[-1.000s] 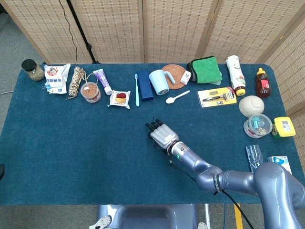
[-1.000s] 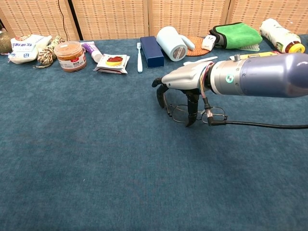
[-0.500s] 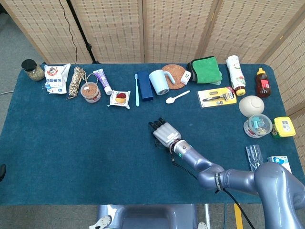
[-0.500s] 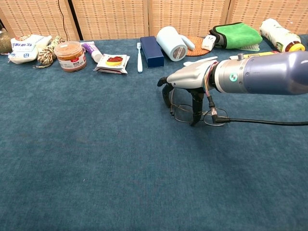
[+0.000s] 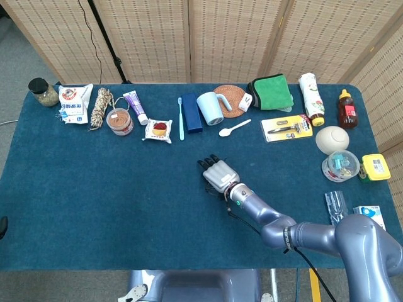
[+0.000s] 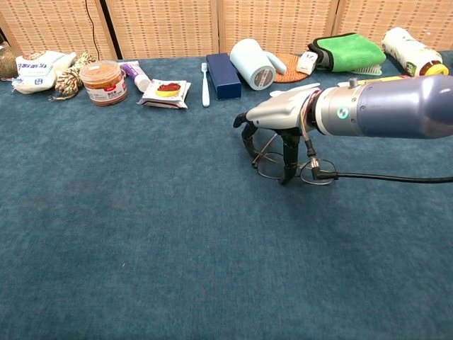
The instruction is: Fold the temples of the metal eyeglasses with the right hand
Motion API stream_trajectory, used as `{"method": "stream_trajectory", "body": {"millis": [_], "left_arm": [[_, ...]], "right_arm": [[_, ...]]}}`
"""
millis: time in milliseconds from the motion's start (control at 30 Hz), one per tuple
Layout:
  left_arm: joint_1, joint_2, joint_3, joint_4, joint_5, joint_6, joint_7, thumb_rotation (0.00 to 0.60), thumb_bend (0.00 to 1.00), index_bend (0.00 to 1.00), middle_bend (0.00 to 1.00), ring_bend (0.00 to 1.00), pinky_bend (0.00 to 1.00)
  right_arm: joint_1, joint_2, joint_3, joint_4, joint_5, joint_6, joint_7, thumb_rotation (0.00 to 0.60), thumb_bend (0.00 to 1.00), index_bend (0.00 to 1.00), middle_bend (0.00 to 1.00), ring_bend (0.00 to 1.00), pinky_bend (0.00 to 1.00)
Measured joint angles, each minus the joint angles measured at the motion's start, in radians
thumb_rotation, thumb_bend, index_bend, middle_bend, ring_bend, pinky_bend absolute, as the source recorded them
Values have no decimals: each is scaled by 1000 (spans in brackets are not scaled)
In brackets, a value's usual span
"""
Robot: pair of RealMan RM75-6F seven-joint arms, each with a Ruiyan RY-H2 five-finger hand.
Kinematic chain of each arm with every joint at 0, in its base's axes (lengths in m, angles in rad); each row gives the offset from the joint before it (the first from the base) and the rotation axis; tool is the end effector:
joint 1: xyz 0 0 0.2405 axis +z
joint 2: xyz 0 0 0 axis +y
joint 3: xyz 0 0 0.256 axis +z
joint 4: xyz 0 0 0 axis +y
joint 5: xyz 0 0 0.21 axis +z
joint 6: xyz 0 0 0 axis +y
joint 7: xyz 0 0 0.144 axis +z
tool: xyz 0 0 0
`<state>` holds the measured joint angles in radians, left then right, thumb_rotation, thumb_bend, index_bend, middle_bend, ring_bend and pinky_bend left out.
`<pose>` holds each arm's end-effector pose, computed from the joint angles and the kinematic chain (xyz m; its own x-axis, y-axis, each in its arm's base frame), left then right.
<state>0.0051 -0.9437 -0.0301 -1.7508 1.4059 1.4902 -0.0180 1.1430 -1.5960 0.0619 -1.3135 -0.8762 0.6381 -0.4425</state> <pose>-0.3225 0.1466 0.2046 0.4038 0.0491 0.9135 0.8989 0.1642 -0.4062 -0.0827 -0.3847 -0.0656 0.7202 -0.3388 0.6054 -0.6569 -0.6135 0.4382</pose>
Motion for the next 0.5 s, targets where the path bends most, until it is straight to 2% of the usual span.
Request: {"method": "stream_trajectory", "body": {"millis": [500], "left_arm": [[1,2,-1,-5,7,7,1,561,454,110,0,0,0]], "right_arm": [[-20,10,6,-10,-15,22,13,600,87,558,129,0,0]]}}
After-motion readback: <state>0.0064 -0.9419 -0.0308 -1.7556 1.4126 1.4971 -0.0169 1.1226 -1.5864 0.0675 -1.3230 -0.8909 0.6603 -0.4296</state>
